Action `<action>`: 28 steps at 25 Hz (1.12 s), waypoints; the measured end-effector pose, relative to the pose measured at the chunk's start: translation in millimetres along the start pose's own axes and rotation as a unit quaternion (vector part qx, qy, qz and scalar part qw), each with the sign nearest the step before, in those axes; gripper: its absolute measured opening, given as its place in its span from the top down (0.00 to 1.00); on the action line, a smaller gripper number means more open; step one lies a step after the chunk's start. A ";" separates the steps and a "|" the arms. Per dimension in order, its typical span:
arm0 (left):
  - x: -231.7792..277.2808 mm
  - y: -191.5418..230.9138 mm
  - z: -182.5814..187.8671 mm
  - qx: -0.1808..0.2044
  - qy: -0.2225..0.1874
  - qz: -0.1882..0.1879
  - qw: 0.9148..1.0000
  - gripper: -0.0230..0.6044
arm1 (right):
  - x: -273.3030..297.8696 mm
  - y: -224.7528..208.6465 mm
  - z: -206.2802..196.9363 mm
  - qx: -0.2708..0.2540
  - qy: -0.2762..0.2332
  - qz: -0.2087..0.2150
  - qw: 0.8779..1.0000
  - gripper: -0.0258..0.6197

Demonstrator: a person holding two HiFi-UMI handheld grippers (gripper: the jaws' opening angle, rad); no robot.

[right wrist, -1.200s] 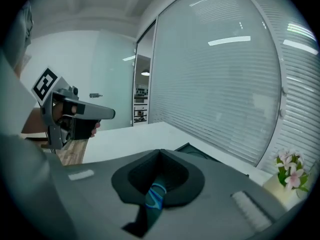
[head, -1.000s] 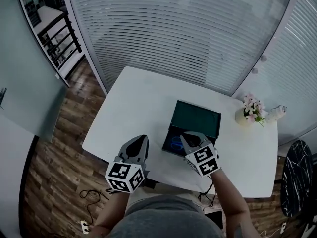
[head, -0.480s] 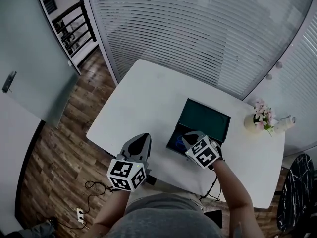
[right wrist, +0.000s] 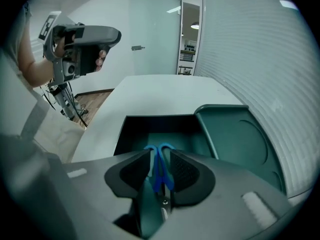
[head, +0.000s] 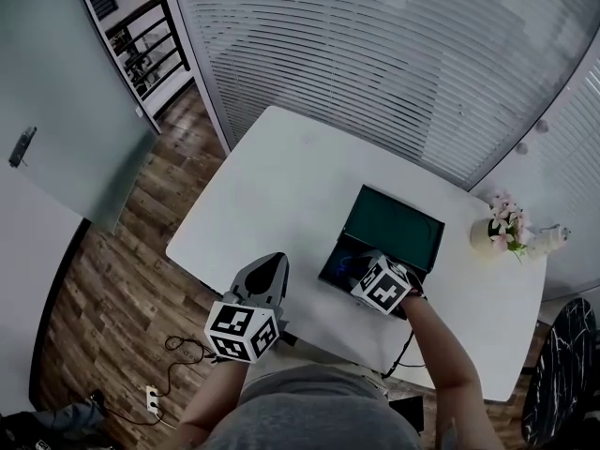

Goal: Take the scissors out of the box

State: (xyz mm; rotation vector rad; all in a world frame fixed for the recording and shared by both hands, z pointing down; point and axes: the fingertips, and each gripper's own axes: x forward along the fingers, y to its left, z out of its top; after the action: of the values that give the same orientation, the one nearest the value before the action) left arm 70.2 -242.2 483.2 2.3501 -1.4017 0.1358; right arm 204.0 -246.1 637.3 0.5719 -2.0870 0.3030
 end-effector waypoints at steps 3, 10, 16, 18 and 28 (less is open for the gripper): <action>0.0 2.3 -1.5 -0.002 0.001 0.005 1.000 0.95 | 7.1 0.6 -2.7 -0.009 0.009 0.008 1.000 0.75; -1.2 9.9 -3.2 -0.002 0.002 0.017 1.000 0.95 | 20.5 1.6 -8.7 -0.032 0.033 0.018 0.999 0.76; -3.0 7.9 -6.6 -0.004 0.004 0.017 1.000 0.95 | 21.6 5.8 -8.6 -0.033 0.035 0.025 0.999 0.80; -4.1 7.5 -5.8 -0.007 0.001 0.016 1.000 0.95 | 21.9 8.0 -7.2 -0.027 0.035 0.030 0.999 0.82; -1.7 -4.5 -17.8 -0.018 0.011 -0.003 1.000 0.95 | 18.7 5.9 -6.7 -0.020 0.026 0.015 0.999 0.82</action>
State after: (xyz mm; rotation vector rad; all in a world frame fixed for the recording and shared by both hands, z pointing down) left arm 75.4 -232.1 497.8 2.3175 -1.3747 0.1332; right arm 197.1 -243.4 656.7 0.5047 -2.0481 0.2884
